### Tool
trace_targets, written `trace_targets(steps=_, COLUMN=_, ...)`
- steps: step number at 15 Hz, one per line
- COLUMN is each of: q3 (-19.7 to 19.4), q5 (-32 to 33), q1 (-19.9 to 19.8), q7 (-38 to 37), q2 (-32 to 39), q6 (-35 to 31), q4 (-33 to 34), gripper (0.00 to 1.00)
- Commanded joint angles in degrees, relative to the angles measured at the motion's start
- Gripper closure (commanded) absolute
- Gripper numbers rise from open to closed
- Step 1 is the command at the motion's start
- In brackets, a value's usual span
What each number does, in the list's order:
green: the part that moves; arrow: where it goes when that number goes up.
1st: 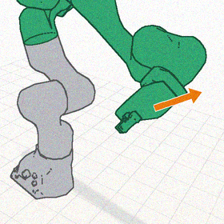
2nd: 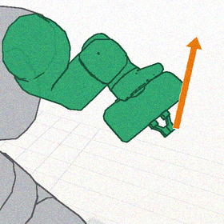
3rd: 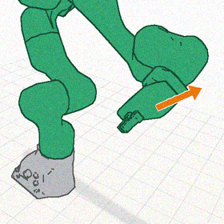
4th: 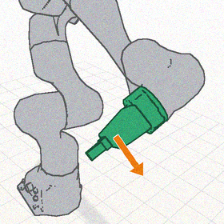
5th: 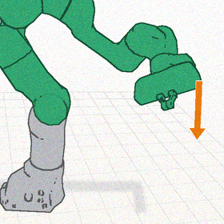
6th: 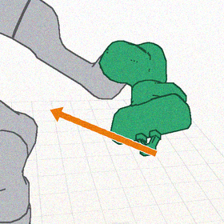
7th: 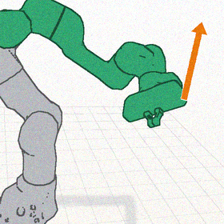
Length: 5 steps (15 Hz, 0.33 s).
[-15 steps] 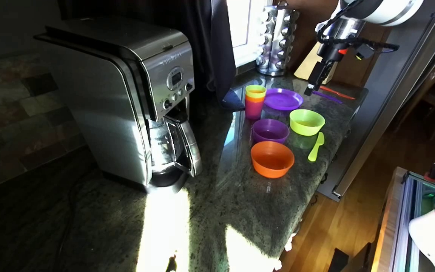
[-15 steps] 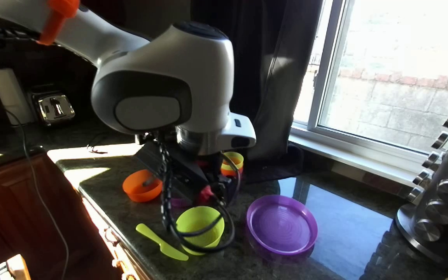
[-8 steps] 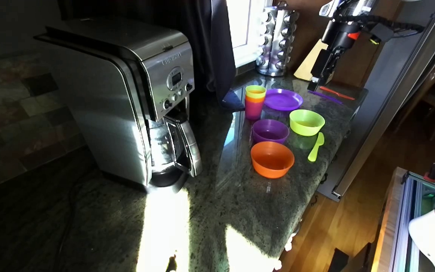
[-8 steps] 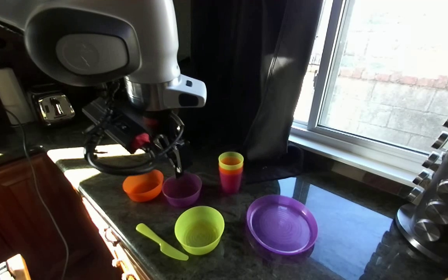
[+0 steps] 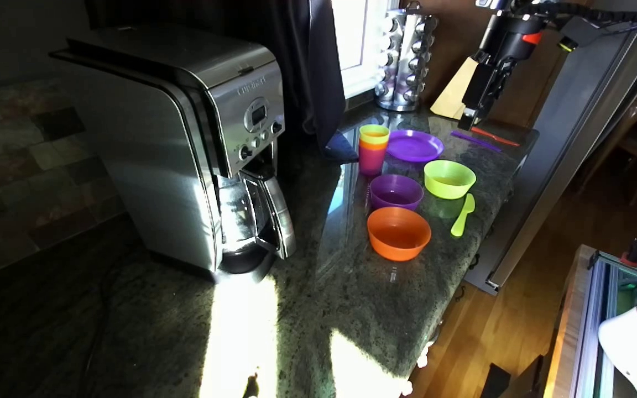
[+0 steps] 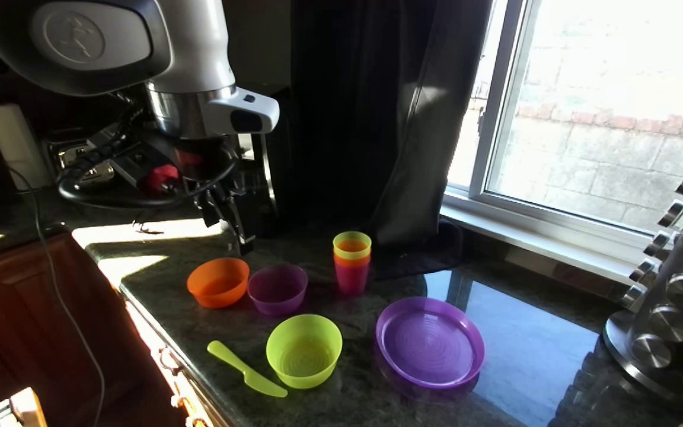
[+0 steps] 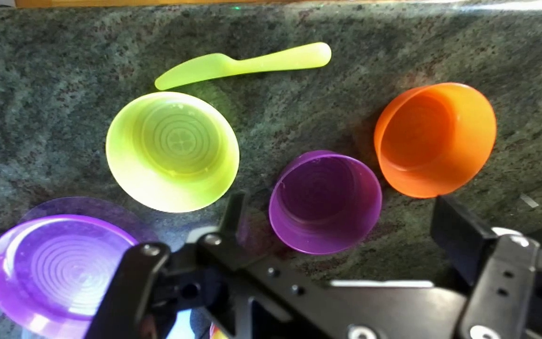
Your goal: Unstack the bowls
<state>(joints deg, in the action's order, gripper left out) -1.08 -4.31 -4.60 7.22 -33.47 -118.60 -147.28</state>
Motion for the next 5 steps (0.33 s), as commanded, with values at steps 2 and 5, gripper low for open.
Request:
trace_targets(steps=2, q3=-1.13, q5=0.73, q1=1.44, q7=-0.72, q2=-0.14, q6=0.11, q4=0.20, gripper=0.00)
trace_targets(steps=5, q3=-1.37, q5=0.69, q1=1.45, q7=-0.68, q2=0.07, q6=0.11, q4=0.26, gripper=0.00)
